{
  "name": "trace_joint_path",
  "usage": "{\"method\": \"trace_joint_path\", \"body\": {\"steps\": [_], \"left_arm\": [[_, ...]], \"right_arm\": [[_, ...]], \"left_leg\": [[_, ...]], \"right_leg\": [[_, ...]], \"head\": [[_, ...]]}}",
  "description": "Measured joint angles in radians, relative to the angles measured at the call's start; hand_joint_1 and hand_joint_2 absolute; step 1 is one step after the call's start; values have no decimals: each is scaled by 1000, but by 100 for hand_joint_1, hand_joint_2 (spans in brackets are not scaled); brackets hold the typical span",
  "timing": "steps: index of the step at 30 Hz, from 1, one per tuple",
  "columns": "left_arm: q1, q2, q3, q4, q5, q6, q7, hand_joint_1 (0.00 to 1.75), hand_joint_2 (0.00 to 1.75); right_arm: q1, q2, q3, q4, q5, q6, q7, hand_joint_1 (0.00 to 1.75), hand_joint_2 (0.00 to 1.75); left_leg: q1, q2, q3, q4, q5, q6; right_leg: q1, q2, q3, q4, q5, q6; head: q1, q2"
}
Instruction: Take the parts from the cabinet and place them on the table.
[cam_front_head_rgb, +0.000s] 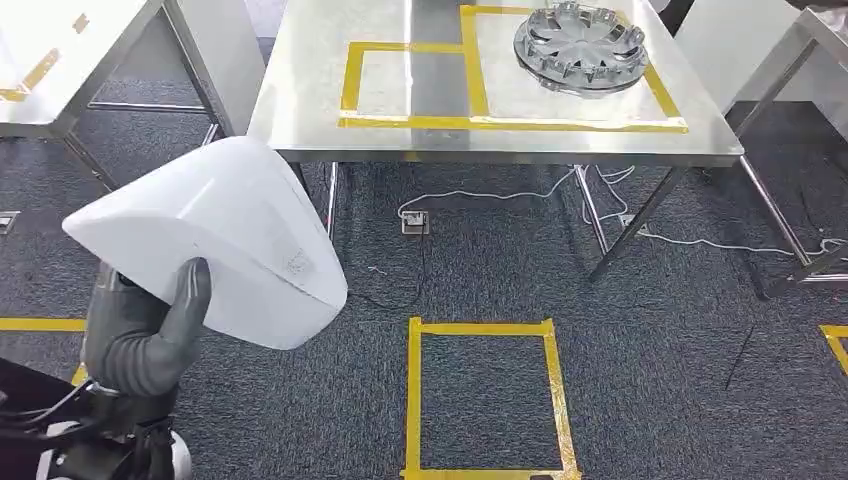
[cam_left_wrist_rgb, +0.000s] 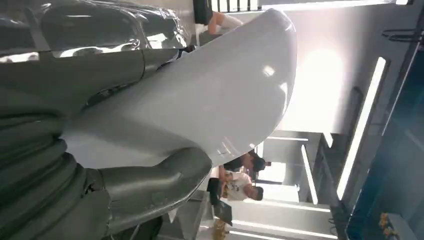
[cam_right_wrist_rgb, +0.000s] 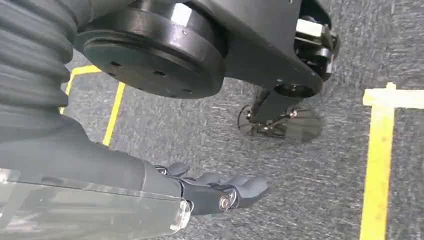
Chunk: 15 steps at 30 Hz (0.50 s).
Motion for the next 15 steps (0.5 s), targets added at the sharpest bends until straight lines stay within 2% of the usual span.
{"method": "trace_joint_path", "body": {"steps": [15], "left_arm": [[-12,2,2,7,11,-2,-9,175,175]], "right_arm": [[0,3,0,0,-4,3,-16,0,175]], "left_leg": [[-3,-3,0,1,0,0]], "right_leg": [[-1,0,0,-1,1,2]], "head": [[0,0]]}}
